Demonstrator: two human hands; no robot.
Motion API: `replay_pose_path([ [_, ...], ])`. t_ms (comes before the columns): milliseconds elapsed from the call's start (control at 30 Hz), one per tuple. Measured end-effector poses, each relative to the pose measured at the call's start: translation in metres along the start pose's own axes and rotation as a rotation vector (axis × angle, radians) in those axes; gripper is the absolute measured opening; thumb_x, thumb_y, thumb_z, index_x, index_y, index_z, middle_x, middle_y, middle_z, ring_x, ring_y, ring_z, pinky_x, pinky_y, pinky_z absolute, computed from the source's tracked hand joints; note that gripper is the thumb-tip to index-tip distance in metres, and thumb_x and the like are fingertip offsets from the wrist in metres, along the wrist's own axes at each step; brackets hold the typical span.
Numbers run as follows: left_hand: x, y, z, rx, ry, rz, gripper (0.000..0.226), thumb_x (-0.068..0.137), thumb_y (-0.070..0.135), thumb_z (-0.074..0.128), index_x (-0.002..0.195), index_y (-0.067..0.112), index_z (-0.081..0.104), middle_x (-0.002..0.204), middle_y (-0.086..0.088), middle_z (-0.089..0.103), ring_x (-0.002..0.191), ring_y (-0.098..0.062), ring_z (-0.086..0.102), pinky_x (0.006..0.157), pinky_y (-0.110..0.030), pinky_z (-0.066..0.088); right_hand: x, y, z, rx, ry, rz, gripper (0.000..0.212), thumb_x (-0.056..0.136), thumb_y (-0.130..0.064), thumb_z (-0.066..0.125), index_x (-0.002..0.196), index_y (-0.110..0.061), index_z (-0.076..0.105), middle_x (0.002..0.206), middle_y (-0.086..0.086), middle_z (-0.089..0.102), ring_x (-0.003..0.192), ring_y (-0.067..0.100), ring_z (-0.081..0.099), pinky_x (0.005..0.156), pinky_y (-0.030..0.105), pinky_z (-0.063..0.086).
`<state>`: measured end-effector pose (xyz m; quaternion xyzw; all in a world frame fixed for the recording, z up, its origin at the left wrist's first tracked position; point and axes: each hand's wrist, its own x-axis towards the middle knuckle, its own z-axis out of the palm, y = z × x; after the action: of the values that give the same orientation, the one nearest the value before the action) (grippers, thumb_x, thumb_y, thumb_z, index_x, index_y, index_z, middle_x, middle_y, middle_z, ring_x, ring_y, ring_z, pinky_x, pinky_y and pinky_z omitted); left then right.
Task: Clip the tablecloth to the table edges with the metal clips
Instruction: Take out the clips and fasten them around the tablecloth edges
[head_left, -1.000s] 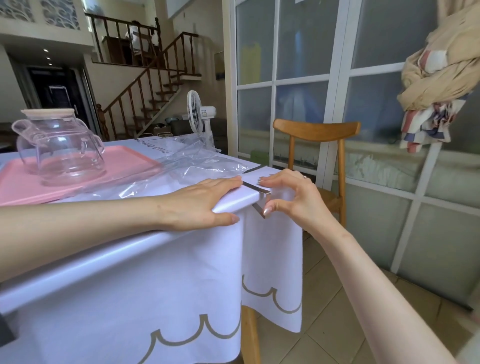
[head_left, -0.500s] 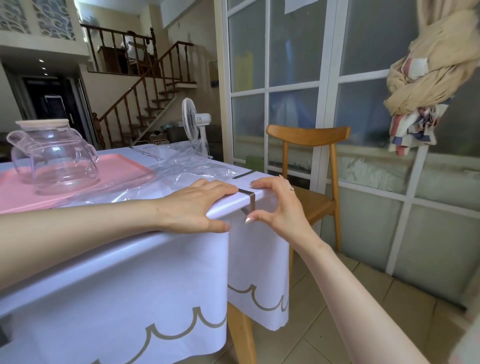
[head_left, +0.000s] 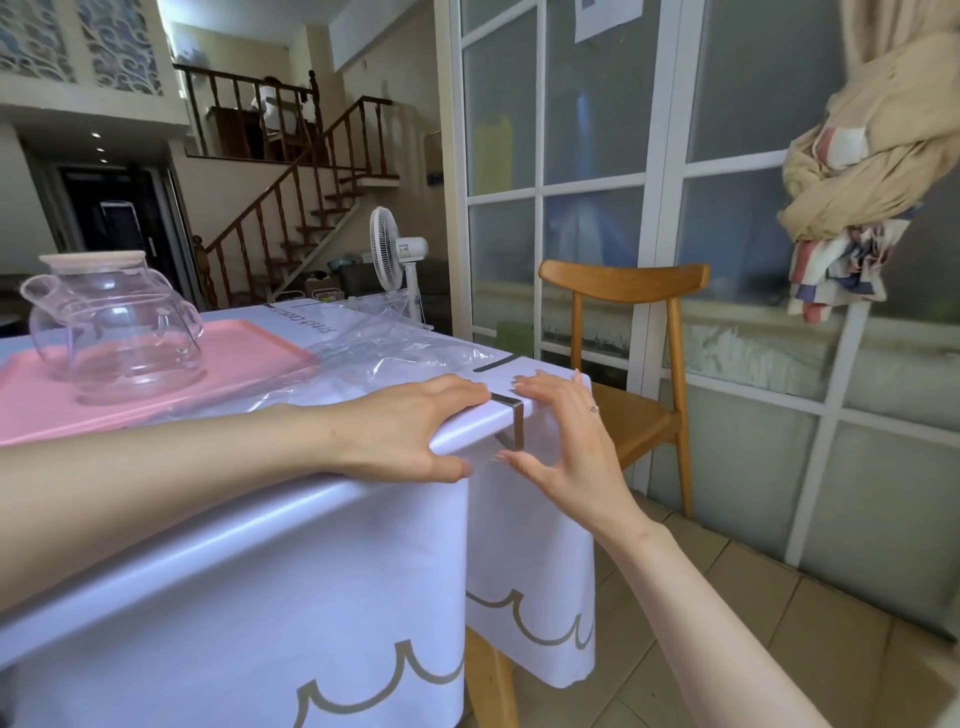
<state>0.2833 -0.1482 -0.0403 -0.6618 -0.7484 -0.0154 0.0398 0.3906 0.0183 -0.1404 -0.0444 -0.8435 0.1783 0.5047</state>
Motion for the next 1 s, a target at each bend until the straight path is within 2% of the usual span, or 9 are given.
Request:
replay_pose_path([
  [67, 0.002, -0.001, 0.001, 0.0, 0.002, -0.002, 0.086, 0.071, 0.052, 0.042, 0.148, 0.023, 0.017, 0.153, 0.009, 0.02, 0.136, -0.008, 0.023, 0.091, -0.004, 0.014, 0.0, 0.001, 0.001, -0.004, 0.013, -0.011, 0.06, 0.074, -0.041, 0.074, 0.125, -0.023, 0.049, 0.128, -0.02, 0.045, 0.128, -0.01, 0.031, 0.118, 0.045, 0.017],
  [133, 0.004, -0.002, 0.001, -0.001, 0.008, -0.007, 0.087, 0.069, 0.052, 0.041, 0.148, 0.024, 0.018, 0.152, 0.008, 0.021, 0.136, -0.009, 0.024, 0.093, -0.007, 0.016, 0.0, 0.002, 0.001, -0.011, 0.02, -0.019, 0.062, 0.071, -0.042, 0.075, 0.124, -0.021, 0.051, 0.126, -0.017, 0.05, 0.127, -0.003, 0.036, 0.12, 0.031, 0.009],
  [200, 0.005, -0.002, 0.002, -0.011, 0.01, -0.008, 0.087, 0.069, 0.052, 0.041, 0.148, 0.024, 0.018, 0.152, 0.009, 0.021, 0.136, -0.009, 0.024, 0.095, -0.008, 0.017, 0.002, 0.002, -0.001, -0.014, 0.019, -0.007, 0.064, 0.067, -0.042, 0.078, 0.121, -0.02, 0.053, 0.124, -0.014, 0.053, 0.125, 0.002, 0.04, 0.115, 0.015, 0.007],
  [233, 0.005, -0.003, 0.003, -0.02, 0.011, -0.009, 0.087, 0.069, 0.051, 0.041, 0.148, 0.024, 0.018, 0.152, 0.009, 0.02, 0.136, -0.009, 0.024, 0.095, -0.008, 0.017, 0.003, 0.001, -0.002, -0.016, 0.016, 0.004, 0.064, 0.065, -0.04, 0.08, 0.12, -0.02, 0.055, 0.123, -0.014, 0.053, 0.124, 0.003, 0.04, 0.113, 0.013, 0.01],
  [333, 0.004, -0.003, 0.005, -0.07, 0.012, -0.016, 0.085, 0.069, 0.049, 0.041, 0.147, 0.024, 0.018, 0.151, 0.009, 0.02, 0.135, -0.009, 0.026, 0.093, -0.007, 0.018, 0.005, -0.001, -0.004, -0.033, 0.025, 0.025, 0.064, 0.061, -0.034, 0.085, 0.117, -0.021, 0.057, 0.118, -0.019, 0.051, 0.119, -0.002, 0.039, 0.107, 0.026, 0.025],
  [633, 0.008, -0.003, 0.008, -0.122, 0.076, -0.014, 0.081, 0.066, 0.042, 0.042, 0.143, 0.023, 0.026, 0.144, 0.004, 0.031, 0.127, -0.013, 0.036, 0.086, -0.012, 0.025, 0.005, -0.004, -0.002, -0.027, 0.047, 0.059, 0.066, 0.056, -0.035, 0.086, 0.113, -0.019, 0.058, 0.115, -0.019, 0.05, 0.114, -0.001, 0.04, 0.096, 0.024, 0.034],
  [733, 0.006, -0.004, 0.012, -0.178, 0.088, -0.021, 0.08, 0.066, 0.04, 0.044, 0.142, 0.021, 0.028, 0.142, 0.003, 0.031, 0.127, -0.014, 0.036, 0.096, -0.016, 0.027, 0.002, -0.004, -0.002, 0.018, 0.035, 0.076, 0.067, 0.056, -0.031, 0.087, 0.114, -0.018, 0.057, 0.118, -0.018, 0.052, 0.12, 0.006, 0.044, 0.103, 0.017, 0.028],
  [867, 0.002, -0.007, 0.014, -0.254, 0.112, -0.013, 0.075, 0.068, 0.037, 0.048, 0.14, 0.019, 0.031, 0.137, 0.002, 0.034, 0.125, -0.014, 0.037, 0.102, -0.021, 0.03, 0.002, -0.006, -0.002, 0.063, 0.002, 0.106, 0.065, 0.057, -0.029, 0.086, 0.113, -0.014, 0.056, 0.119, -0.012, 0.055, 0.122, 0.002, 0.042, 0.117, 0.037, 0.017],
  [1000, -0.001, -0.007, 0.014, -0.302, 0.108, 0.012, 0.07, 0.074, 0.031, 0.048, 0.141, 0.022, 0.031, 0.14, 0.004, 0.03, 0.133, -0.011, 0.028, 0.105, -0.021, 0.029, 0.003, -0.013, -0.006, 0.075, -0.052, 0.176, 0.061, 0.062, -0.027, 0.084, 0.114, -0.011, 0.056, 0.122, -0.009, 0.055, 0.125, -0.003, 0.038, 0.117, 0.022, 0.002],
])
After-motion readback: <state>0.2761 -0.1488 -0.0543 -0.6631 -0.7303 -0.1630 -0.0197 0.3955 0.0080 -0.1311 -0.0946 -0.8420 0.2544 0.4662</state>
